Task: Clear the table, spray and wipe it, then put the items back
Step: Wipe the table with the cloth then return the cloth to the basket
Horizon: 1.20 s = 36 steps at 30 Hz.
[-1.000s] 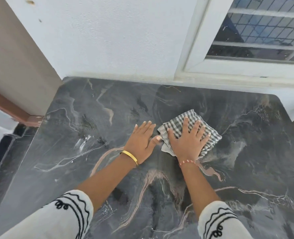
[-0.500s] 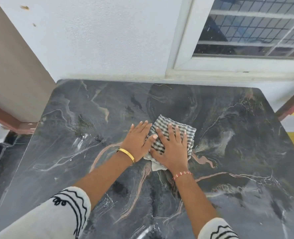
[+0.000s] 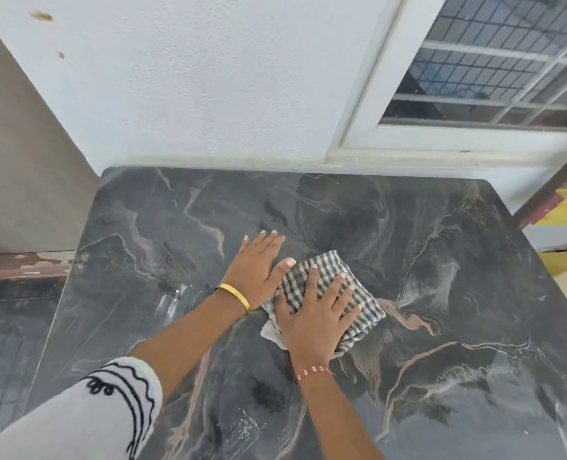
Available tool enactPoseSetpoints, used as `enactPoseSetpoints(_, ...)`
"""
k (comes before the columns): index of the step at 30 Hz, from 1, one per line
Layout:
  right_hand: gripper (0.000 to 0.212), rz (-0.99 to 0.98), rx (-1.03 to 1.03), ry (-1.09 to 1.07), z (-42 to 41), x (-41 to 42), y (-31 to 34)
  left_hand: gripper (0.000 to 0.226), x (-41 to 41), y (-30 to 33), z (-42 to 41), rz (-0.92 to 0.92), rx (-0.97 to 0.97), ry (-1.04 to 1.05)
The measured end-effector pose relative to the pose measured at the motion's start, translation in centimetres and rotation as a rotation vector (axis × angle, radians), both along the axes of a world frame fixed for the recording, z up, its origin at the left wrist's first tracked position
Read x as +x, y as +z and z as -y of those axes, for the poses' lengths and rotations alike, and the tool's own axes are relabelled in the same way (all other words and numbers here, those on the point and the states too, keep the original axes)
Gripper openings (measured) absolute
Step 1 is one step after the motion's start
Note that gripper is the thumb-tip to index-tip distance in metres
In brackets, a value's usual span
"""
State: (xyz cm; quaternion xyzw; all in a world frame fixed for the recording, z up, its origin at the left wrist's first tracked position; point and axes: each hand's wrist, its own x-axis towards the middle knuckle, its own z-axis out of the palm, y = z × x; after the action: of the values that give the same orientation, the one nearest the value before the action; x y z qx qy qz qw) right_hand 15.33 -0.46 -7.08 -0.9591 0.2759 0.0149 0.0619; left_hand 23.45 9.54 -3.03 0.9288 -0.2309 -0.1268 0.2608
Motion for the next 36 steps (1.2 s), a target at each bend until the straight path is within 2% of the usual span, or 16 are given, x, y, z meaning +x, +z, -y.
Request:
enactPoseSetpoints(8,0.082,0.011,-0.047,0.041,-0.4,7.1,-0.4,0.058,5.3,0.3,-1.4,0.02,0.031,-0.031)
enactPoseSetpoints(14,0.096,-0.009,-0.002,0.091,0.6,12.5,0.0,0.058,8.9,-0.2,-1.6,0.04,0.049,-0.062)
enactPoseSetpoints(18,0.083,-0.032,-0.024,0.092,1.7,17.5,-0.1,0.064,10.6,-0.4,-2.0,0.036,0.064,-0.067)
enactPoseSetpoints(22,0.083,-0.002,-0.01,0.069,2.2,21.6,-0.1,0.074,11.7,-0.1,-3.4,0.029,0.072,-0.058)
enactPoseSetpoints(27,0.08,-0.017,-0.029,0.078,1.8,22.3,-0.2,0.06,12.4,-0.5,-5.7,0.004,0.019,0.024)
enactPoseSetpoints(32,0.078,-0.034,-0.057,0.089,1.4,22.2,0.1,0.069,12.9,-0.2,-7.3,0.012,-0.06,0.066)
enactPoseSetpoints(36,0.077,-0.038,-0.056,0.088,1.0,22.1,0.3,0.061,13.0,-0.4,-9.9,0.038,-0.032,0.06)
